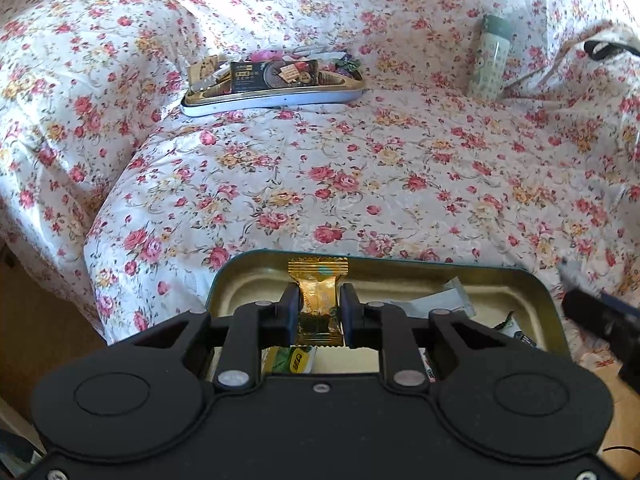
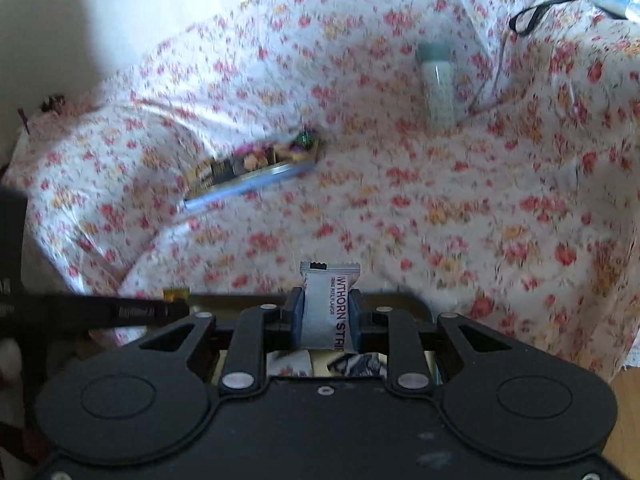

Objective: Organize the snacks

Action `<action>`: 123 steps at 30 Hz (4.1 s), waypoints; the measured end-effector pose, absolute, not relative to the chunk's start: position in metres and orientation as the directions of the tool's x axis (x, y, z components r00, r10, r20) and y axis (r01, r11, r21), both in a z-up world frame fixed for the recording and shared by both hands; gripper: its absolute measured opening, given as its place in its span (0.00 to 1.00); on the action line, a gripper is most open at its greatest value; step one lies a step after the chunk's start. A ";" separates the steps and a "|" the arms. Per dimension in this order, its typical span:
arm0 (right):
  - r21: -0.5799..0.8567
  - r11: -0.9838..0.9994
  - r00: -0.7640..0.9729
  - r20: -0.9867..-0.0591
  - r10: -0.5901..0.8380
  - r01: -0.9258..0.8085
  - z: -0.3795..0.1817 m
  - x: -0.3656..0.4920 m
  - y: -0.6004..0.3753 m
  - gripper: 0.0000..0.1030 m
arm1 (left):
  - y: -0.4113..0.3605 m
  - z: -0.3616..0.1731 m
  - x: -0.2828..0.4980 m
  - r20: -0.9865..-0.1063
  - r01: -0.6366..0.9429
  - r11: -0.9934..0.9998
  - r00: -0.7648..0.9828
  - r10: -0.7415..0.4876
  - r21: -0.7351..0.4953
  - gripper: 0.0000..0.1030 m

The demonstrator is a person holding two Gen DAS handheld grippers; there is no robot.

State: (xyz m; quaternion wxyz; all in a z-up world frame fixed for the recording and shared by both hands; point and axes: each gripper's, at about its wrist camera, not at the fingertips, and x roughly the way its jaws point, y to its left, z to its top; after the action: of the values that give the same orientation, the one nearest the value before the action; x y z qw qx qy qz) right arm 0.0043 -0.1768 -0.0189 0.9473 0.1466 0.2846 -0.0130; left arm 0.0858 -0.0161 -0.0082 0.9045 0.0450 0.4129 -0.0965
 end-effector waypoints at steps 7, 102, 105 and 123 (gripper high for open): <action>0.231 0.970 0.811 -0.580 0.071 0.080 -0.020 0.016 -0.160 0.24 | -0.023 -0.015 0.100 -0.768 0.225 0.974 0.628 -0.124 0.027 0.27; 0.048 0.978 0.721 -0.683 -0.116 0.203 -0.041 -0.025 -0.141 0.86 | 0.011 -0.015 0.014 -0.748 0.179 0.983 0.657 -0.097 0.030 0.69; 0.049 0.978 0.720 -0.685 -0.115 0.203 -0.042 -0.025 -0.141 0.86 | 0.011 -0.015 0.014 -0.748 0.181 0.983 0.656 -0.099 0.028 0.69; 0.052 0.977 0.717 -0.687 -0.114 0.205 -0.043 -0.025 -0.142 0.86 | 0.011 -0.015 0.015 -0.751 0.184 0.983 0.653 -0.101 0.028 0.69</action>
State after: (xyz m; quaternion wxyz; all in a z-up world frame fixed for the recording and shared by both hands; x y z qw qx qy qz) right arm -0.0252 -0.1419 -0.0432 0.9245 0.0622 0.3659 -0.0863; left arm 0.0145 0.0109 -0.0147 0.9077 0.0506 0.4090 -0.0785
